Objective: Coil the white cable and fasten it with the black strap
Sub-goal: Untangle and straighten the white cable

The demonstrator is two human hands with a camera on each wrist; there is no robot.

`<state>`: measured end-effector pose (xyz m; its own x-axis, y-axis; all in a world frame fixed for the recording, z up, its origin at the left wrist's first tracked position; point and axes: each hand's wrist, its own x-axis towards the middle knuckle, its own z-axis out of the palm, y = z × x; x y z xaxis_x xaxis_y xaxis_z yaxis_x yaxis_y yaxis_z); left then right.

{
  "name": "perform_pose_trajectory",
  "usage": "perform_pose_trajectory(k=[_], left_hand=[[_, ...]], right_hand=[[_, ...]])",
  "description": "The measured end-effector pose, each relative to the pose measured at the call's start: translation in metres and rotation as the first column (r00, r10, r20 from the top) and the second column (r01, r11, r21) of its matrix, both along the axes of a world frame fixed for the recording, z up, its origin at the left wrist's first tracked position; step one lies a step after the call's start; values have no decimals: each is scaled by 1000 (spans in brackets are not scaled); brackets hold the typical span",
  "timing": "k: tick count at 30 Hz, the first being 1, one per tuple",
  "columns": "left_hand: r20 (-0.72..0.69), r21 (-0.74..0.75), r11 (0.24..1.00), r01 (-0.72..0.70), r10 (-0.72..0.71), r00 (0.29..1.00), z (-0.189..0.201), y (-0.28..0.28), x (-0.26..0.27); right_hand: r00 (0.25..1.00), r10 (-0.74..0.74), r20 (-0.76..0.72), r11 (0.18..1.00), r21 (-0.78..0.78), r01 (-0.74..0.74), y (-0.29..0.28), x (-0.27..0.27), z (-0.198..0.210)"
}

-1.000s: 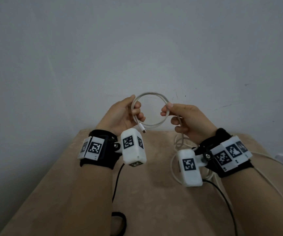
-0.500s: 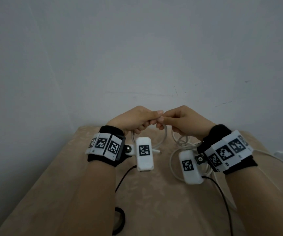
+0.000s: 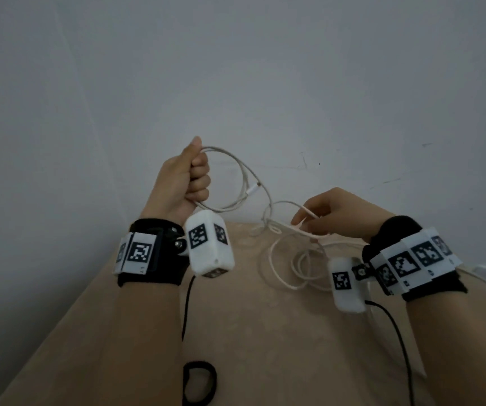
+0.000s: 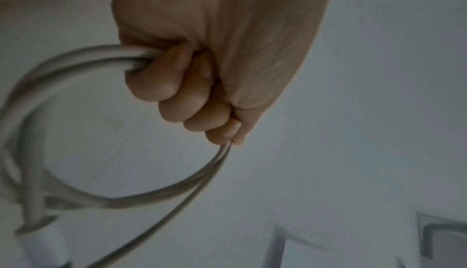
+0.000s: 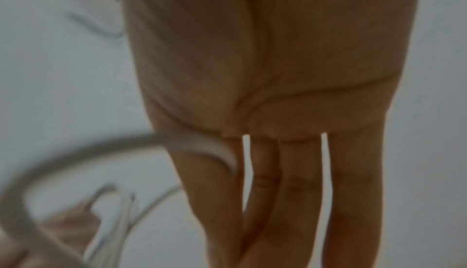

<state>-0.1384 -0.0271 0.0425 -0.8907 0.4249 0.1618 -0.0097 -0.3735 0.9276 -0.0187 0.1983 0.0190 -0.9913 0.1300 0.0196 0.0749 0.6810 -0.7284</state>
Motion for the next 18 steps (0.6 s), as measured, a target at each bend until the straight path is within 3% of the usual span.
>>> perform_pose_trajectory(k=[2,5,8,10,11,12,15,18], left_hand=[[15,-14,1000,-27,28,999,0,-5,-1],[8,-59,996,-65,66,998,-2,-7,-3],[49,-62,995,-71,75,996,-5,-8,-5],[81,-52,996,-76,80,994,-7,-9,-6],[98,-40,996,-78,81,992,-8,-9,-6],[114,-29,996,-80,83,990,-8,-10,-7],[134,-19,994,-109,110,985,-9,-12,-8],[157,16,991,-130,126,980,-9,-16,-10]], right_hand=[[998,-46,-43,972,-233,35,1,0,0],[973,-218,-79,828,-543,141,2,-2,-1],[946,-319,-58,554,-821,136,6,-5,1],[949,-310,-55,358,-931,63,10,-6,2],[954,-294,-62,306,-952,32,11,-7,2],[955,-287,-73,305,-952,19,12,-7,2],[932,-350,-89,440,-894,80,17,-5,-4],[917,-398,-28,427,-890,158,28,-2,-9]])
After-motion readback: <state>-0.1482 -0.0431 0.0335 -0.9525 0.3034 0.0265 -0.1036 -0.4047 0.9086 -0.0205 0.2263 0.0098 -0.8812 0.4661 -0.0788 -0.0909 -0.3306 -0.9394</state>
